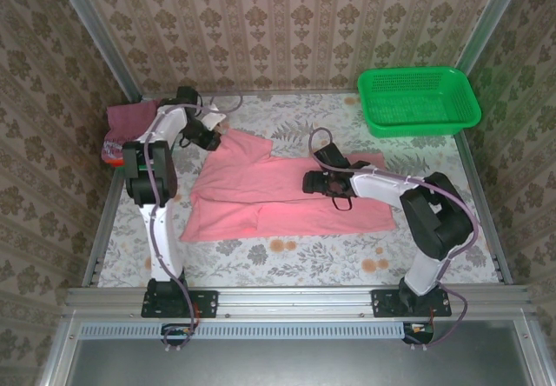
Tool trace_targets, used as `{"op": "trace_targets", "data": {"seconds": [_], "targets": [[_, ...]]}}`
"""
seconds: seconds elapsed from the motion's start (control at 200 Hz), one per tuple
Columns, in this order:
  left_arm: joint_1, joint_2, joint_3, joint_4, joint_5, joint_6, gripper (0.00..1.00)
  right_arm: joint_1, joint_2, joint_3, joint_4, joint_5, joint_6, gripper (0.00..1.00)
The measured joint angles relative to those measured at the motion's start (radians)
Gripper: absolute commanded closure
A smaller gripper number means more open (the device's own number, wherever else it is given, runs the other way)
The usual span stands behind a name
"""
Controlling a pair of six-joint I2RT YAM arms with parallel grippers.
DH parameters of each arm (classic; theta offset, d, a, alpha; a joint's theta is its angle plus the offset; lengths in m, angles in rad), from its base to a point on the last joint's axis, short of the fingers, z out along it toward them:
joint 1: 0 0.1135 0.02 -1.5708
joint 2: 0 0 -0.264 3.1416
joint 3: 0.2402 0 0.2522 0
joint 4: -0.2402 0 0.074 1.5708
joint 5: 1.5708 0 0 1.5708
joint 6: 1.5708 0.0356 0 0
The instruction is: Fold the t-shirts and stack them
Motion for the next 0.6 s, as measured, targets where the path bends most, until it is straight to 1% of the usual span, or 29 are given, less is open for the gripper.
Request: {"op": "trace_targets", "data": {"seconds": [0.185, 0.21, 0.25, 0.315, 0.345, 0.405, 0.6], "targets": [[0.011, -0.05, -0.019, 0.02, 0.012, 0.0, 1.0, 0.034, 0.008, -0.029, -0.01, -0.011, 0.018, 0.18], [0.011, -0.05, -0.019, 0.021, 0.011, 0.0, 0.97, 0.037, 0.004, -0.04, -0.002, -0.008, 0.02, 0.18], [0.011, -0.049, -0.019, 0.018, 0.007, 0.0, 0.87, 0.037, -0.009, -0.054, 0.011, -0.009, 0.029, 0.18], [0.011, -0.046, -0.019, 0.014, -0.008, -0.005, 0.6, 0.037, -0.031, -0.081, 0.019, -0.014, 0.04, 0.18], [0.011, -0.045, -0.019, 0.014, -0.013, -0.005, 0.54, 0.037, -0.037, -0.091, 0.021, -0.014, 0.042, 0.18], [0.01, -0.038, -0.019, 0.014, -0.02, -0.013, 0.51, 0.037, -0.05, -0.104, 0.024, -0.014, 0.049, 0.18], [0.009, -0.001, -0.019, 0.013, -0.038, -0.019, 0.52, 0.037, -0.054, -0.109, 0.025, -0.014, 0.06, 0.18]]}}
